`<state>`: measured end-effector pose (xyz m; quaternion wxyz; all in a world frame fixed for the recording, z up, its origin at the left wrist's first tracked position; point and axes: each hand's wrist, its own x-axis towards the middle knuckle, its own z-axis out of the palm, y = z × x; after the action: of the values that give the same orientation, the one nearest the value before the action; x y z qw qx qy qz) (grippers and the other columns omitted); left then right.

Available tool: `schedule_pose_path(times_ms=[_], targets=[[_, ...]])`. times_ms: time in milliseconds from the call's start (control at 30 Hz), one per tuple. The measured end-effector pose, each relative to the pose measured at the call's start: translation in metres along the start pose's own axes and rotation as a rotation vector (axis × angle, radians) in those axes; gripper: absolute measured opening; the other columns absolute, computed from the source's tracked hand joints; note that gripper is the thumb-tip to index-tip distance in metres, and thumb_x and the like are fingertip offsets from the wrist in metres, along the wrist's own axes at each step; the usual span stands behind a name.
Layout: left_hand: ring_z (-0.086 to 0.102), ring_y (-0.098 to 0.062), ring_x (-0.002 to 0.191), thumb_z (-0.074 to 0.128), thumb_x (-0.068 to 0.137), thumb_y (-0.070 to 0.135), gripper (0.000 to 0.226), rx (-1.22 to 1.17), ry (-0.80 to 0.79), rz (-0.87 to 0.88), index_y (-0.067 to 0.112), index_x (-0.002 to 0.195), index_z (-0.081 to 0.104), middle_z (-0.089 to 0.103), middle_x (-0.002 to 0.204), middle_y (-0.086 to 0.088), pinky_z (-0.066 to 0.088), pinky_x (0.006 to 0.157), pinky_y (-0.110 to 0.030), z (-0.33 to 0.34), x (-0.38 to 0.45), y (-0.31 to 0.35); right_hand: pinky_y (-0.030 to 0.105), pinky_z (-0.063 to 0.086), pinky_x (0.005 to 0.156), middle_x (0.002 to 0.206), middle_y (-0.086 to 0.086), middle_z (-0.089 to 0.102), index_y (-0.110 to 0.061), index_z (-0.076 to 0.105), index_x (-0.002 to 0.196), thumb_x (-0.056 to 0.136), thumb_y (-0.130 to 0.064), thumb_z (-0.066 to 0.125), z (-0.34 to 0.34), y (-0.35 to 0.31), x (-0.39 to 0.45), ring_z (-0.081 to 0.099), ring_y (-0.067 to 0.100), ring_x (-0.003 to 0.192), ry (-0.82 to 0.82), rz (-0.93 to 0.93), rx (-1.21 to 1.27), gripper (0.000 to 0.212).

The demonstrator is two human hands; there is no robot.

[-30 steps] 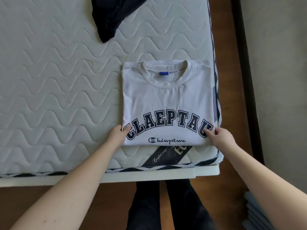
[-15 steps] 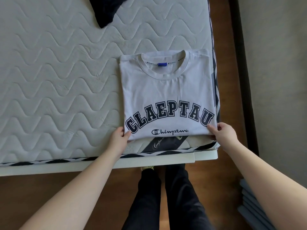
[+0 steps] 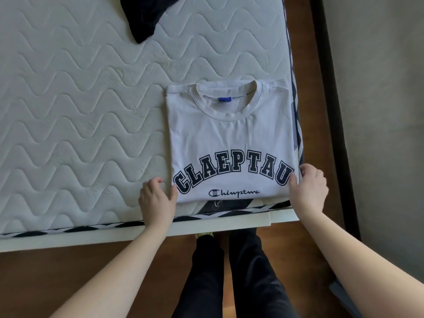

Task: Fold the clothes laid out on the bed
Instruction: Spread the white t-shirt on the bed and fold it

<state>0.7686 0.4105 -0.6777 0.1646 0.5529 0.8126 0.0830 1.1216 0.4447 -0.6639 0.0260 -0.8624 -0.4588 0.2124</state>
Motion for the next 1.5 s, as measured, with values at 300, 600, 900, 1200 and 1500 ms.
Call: schedule_pose_path(times_ms=[300, 600, 900, 1200, 1500], targets=[[0.012, -0.020, 0.150, 0.028, 0.100, 0.050, 0.064, 0.383, -0.360, 0.708, 0.026, 0.156, 0.006, 0.008, 0.164, 0.001, 0.016, 0.121, -0.046, 0.050, -0.012, 0.060, 0.036, -0.012, 0.120, 0.163, -0.009, -0.007, -0.026, 0.001, 0.157, 0.103, -0.042, 0.030, 0.069, -0.056, -0.038, -0.016, 0.009, 0.148, -0.222, -0.556, -0.213, 0.063], [-0.014, -0.015, 0.149, 0.008, 0.097, 0.057, 0.066, 0.511, -0.556, 0.608, 0.029, 0.150, -0.021, -0.026, 0.158, 0.009, -0.007, 0.120, -0.042, 0.041, -0.018, 0.033, 0.034, -0.010, 0.120, 0.158, -0.013, -0.027, -0.031, -0.023, 0.150, 0.097, -0.064, 0.013, 0.051, -0.025, -0.024, -0.023, 0.007, 0.145, -0.397, -0.585, -0.436, 0.072], [0.008, -0.018, 0.150, 0.020, 0.101, 0.056, 0.065, 0.437, -0.804, 0.487, 0.024, 0.157, 0.008, 0.007, 0.164, 0.001, 0.006, 0.120, -0.045, -0.086, -0.032, 0.057, 0.039, 0.005, 0.122, 0.165, -0.001, 0.004, -0.022, 0.005, 0.157, 0.101, -0.056, 0.016, -0.074, -0.062, -0.077, 0.002, 0.018, 0.151, -0.544, -0.485, -0.443, 0.066], [0.013, -0.019, 0.150, 0.023, 0.099, 0.056, 0.061, 0.412, -0.259, 0.587, 0.030, 0.154, 0.020, 0.018, 0.162, -0.001, 0.005, 0.118, -0.049, -0.252, -0.031, 0.096, 0.040, 0.012, 0.120, 0.160, 0.003, 0.025, -0.026, 0.029, 0.152, 0.100, -0.057, 0.021, -0.206, -0.122, -0.139, 0.017, 0.022, 0.149, -0.148, -0.621, -0.365, 0.061], [0.001, -0.014, 0.151, 0.016, 0.096, 0.063, 0.065, 0.340, -0.056, 0.578, 0.035, 0.154, 0.016, 0.011, 0.164, 0.004, -0.003, 0.119, -0.049, -0.359, -0.043, 0.099, 0.037, 0.011, 0.120, 0.158, 0.002, 0.031, -0.026, 0.032, 0.151, 0.095, -0.062, 0.009, -0.276, -0.150, -0.195, 0.021, 0.022, 0.148, 0.083, -0.720, -0.366, 0.071]])
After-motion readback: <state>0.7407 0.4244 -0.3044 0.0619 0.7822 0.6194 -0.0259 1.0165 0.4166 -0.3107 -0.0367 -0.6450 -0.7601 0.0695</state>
